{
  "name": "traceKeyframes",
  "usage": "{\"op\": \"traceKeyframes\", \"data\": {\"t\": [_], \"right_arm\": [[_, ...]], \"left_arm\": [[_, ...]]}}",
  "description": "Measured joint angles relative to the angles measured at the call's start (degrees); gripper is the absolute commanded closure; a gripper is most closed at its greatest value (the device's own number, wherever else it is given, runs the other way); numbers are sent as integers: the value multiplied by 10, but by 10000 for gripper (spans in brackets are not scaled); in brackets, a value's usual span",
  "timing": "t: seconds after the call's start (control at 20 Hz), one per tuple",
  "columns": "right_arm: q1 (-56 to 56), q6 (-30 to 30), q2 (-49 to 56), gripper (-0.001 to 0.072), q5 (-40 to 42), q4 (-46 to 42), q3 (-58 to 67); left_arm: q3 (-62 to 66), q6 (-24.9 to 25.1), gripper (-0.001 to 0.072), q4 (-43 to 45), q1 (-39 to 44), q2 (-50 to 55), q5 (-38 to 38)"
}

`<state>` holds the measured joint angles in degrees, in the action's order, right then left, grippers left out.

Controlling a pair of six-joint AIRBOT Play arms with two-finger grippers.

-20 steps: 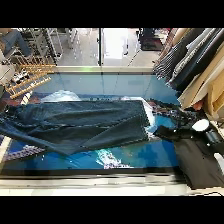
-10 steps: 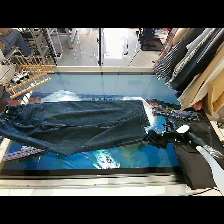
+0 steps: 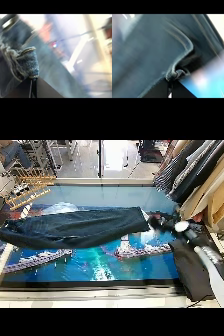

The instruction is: Fold the clothes and pants, and hang the long-sleeved shirts on hangers.

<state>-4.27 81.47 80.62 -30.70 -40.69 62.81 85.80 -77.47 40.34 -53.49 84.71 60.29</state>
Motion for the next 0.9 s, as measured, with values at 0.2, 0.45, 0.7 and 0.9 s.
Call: {"op": "traceKeyframes", "data": {"t": [0.2,0.45,0.7,0.9], "right_arm": [[-3,-10,-18,675,-91,-109,212],[-17,-57,-47,675,-288,-174,180],[-21,-92,-124,675,-361,-197,-56],[-21,-106,-161,651,-384,-202,-189]], "left_arm": [[78,68,691,-70,-3,0,1],[62,162,688,28,-29,19,47],[-18,314,689,82,-87,50,119],[-43,393,688,142,-120,68,148]]}}
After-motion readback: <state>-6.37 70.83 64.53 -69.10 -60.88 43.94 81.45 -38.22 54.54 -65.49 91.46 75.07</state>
